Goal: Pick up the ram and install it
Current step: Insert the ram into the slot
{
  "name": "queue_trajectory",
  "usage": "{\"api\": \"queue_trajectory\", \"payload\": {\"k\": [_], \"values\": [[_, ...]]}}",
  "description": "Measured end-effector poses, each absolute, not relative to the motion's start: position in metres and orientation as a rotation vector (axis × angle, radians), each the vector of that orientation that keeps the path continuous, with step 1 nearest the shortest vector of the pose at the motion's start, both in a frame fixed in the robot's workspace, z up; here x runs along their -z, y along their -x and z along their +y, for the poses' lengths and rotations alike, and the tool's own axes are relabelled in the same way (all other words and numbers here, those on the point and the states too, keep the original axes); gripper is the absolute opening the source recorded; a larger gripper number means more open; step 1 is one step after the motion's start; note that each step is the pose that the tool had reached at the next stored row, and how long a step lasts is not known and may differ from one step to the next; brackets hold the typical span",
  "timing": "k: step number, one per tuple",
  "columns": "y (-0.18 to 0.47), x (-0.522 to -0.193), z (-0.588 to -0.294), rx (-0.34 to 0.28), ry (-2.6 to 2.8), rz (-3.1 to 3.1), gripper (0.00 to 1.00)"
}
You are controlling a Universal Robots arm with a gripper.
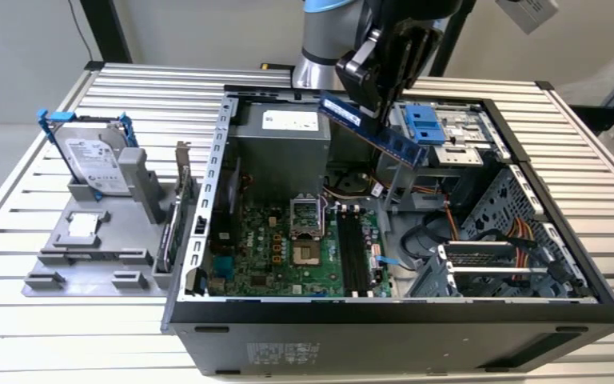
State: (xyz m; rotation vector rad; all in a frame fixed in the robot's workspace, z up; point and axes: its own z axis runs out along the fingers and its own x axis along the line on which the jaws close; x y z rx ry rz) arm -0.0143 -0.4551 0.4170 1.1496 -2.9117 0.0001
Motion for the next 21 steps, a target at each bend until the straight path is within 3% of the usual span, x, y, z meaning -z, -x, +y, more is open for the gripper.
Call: {"api": "queue_trajectory", "payload": {"k": [21], "values": [[0.0122, -0.417, -0.4549, -0.004, -1.006, -2.963, 0.0]]}}
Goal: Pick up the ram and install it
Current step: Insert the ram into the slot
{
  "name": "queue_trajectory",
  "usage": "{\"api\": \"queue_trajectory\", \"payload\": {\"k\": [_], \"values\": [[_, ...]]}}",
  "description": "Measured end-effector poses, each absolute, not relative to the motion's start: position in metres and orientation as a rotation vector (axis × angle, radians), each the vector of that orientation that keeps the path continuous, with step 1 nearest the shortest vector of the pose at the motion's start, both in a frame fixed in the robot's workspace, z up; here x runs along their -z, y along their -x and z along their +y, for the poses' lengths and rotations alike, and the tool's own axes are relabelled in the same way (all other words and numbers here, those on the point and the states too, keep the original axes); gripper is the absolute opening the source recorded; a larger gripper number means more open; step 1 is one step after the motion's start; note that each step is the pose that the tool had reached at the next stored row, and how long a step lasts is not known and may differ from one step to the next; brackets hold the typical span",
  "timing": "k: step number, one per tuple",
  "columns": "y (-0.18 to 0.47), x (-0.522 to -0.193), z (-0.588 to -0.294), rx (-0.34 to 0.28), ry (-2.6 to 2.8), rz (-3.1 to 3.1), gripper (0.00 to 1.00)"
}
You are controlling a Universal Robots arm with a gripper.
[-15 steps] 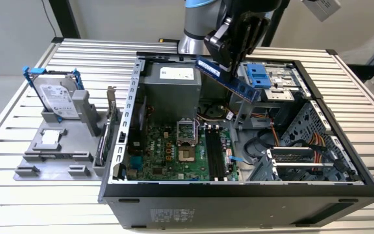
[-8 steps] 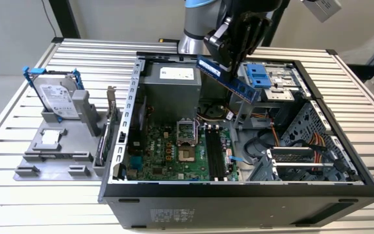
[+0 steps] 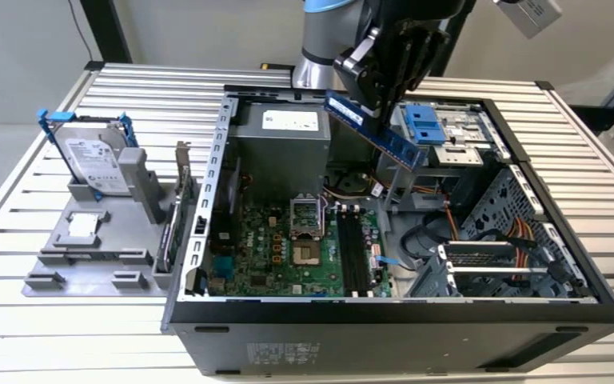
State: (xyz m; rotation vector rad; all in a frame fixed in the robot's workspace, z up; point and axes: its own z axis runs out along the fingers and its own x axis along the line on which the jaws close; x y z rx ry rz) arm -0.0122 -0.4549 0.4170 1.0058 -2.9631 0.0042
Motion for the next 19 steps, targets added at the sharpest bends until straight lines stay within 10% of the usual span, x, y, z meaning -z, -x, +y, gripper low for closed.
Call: {"api": "queue_trajectory", "payload": {"k": [19], "values": [[0.0104, -0.417, -0.4549, -0.005, -0.875, -3.004, 0.0]]}}
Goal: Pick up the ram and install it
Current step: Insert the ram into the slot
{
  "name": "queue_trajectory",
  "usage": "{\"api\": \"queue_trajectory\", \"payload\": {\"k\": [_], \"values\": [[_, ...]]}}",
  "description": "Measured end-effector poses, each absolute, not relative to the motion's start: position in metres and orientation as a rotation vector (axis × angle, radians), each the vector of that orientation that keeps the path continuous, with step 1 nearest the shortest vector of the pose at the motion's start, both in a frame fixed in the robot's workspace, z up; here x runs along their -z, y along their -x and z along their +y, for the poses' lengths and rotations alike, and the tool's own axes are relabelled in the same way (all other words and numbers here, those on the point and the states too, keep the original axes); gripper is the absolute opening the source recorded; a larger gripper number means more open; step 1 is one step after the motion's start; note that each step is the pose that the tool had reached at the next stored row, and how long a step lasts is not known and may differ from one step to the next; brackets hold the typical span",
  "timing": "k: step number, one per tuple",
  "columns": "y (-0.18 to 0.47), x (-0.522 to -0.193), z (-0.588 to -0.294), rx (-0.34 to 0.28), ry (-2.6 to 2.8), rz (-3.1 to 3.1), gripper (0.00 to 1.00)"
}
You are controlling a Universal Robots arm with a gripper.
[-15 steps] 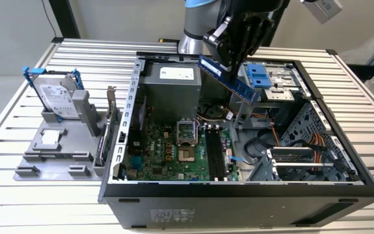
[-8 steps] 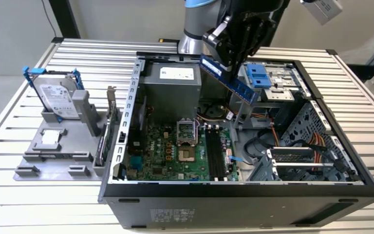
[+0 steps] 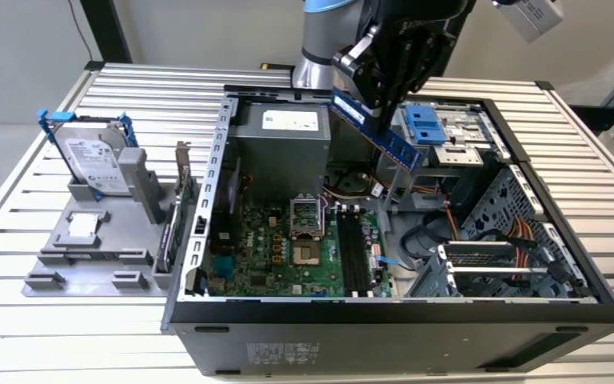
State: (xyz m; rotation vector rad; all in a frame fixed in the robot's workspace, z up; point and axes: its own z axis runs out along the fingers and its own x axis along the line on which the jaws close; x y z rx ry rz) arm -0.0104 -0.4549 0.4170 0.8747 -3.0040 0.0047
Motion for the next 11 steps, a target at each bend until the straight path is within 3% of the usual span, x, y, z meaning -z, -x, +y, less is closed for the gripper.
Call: {"api": "queue_trajectory", "payload": {"k": [11], "values": [[0.0101, -0.417, -0.4549, -0.005, -0.845, -3.012, 0.0]]}}
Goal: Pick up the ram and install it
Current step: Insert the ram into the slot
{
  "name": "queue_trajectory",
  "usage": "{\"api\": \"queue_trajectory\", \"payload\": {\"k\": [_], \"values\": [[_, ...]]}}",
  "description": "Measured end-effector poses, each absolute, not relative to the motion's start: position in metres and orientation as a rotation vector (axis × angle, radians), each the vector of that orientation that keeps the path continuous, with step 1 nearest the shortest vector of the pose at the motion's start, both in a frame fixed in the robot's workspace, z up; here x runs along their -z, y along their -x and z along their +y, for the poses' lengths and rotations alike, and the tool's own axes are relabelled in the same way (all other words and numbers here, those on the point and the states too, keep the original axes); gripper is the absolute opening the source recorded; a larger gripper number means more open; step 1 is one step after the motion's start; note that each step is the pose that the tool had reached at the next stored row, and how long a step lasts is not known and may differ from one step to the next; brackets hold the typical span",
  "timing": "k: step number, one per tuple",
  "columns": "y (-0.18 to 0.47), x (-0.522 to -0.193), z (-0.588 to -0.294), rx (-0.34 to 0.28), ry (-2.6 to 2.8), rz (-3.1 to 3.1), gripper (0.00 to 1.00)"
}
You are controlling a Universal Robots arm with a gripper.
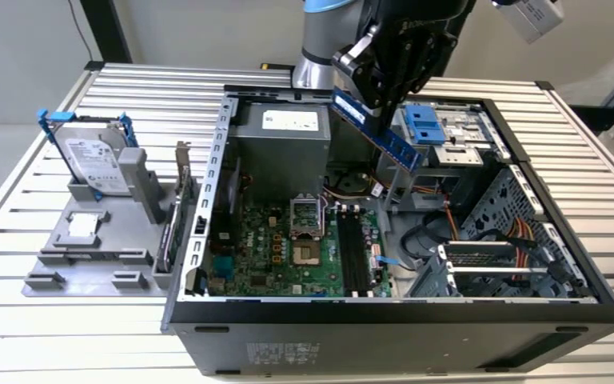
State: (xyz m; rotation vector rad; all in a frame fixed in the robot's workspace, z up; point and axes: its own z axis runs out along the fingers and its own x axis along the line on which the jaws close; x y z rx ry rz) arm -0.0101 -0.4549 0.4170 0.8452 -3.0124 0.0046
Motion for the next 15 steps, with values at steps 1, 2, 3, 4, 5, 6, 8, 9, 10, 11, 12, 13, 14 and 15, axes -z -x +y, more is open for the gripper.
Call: {"api": "queue_trajectory", "payload": {"k": [1, 2, 3, 4, 5, 6, 8, 9, 10, 11, 12, 13, 14, 15], "values": [[0.0101, -0.417, -0.4549, -0.005, -0.841, -3.014, 0.0], [0.0101, -0.417, -0.4549, -0.004, -0.835, -3.015, 0.0], [0.0101, -0.4169, -0.4549, -0.004, -0.828, -3.017, 0.0], [0.0101, -0.4169, -0.4549, -0.004, -0.822, -3.019, 0.0], [0.0101, -0.417, -0.4549, -0.004, -0.818, -3.02, 0.0], [0.0101, -0.4169, -0.4549, -0.004, -0.813, -3.021, 0.0], [0.0101, -0.417, -0.4549, -0.004, -0.804, -3.024, 0.0], [0.0101, -0.417, -0.4549, -0.004, -0.8, -3.025, 0.0], [0.0101, -0.417, -0.4549, -0.004, -0.796, -3.026, 0.0], [0.0101, -0.417, -0.4549, -0.004, -0.792, -3.027, 0.0], [0.0101, -0.417, -0.4549, -0.004, -0.788, -3.028, 0.0], [0.0101, -0.417, -0.4549, -0.004, -0.783, -3.029, 0.0], [0.0101, -0.4169, -0.4549, -0.004, -0.778, -3.03, 0.0], [0.0101, -0.4169, -0.4549, -0.004, -0.772, -3.032, 0.0]]}}
